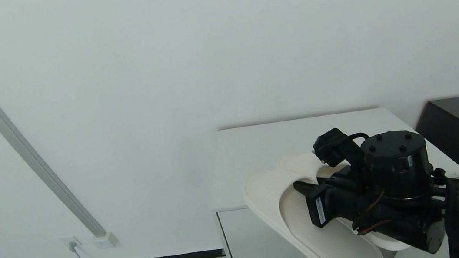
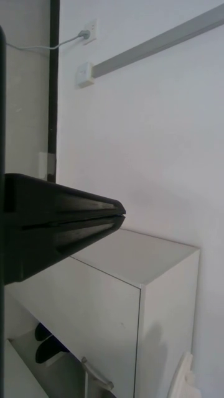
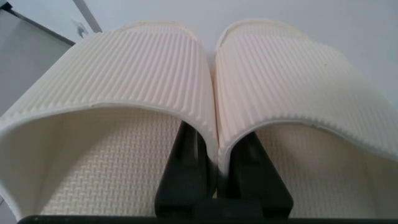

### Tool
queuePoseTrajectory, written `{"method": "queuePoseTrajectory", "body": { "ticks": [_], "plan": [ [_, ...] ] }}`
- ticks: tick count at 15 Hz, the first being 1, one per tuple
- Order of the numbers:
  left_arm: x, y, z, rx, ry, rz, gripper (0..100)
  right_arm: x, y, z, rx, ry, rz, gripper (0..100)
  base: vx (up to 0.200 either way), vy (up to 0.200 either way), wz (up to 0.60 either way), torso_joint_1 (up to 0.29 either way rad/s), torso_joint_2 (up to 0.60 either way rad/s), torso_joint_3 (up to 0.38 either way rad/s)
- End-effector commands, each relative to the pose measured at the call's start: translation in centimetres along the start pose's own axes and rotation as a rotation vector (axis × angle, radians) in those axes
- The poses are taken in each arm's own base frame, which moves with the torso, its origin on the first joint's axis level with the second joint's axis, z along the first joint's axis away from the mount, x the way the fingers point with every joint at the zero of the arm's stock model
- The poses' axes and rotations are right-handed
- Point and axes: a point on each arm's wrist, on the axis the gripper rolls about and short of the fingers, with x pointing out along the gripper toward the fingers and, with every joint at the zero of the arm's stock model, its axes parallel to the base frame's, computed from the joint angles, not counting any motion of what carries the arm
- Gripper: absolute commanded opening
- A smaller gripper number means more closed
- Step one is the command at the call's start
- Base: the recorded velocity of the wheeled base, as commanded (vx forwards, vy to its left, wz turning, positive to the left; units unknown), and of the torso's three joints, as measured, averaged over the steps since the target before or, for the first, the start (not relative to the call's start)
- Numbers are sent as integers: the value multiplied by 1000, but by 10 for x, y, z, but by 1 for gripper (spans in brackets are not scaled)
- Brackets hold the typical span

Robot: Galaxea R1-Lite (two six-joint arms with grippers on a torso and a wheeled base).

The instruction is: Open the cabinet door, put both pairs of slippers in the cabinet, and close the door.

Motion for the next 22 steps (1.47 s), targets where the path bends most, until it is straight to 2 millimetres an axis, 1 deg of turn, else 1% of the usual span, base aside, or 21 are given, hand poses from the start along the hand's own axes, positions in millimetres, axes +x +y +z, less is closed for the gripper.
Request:
{"method": "queuePoseTrajectory", "body": {
  "ticks": [1,9,22],
  "plan": [
    [0,0,0,0,-1,0,0,2,1,-2,-3,9,1,0,-200,0,0,17,12,-2],
    [0,0,0,0,-1,0,0,3,3,-4,-5,13,3,0,-200,0,0,-2,1,1],
    [0,0,0,1,-1,0,0,5,3,-7,-4,26,0,0,0,0,0,0,0,0]
  ]
}}
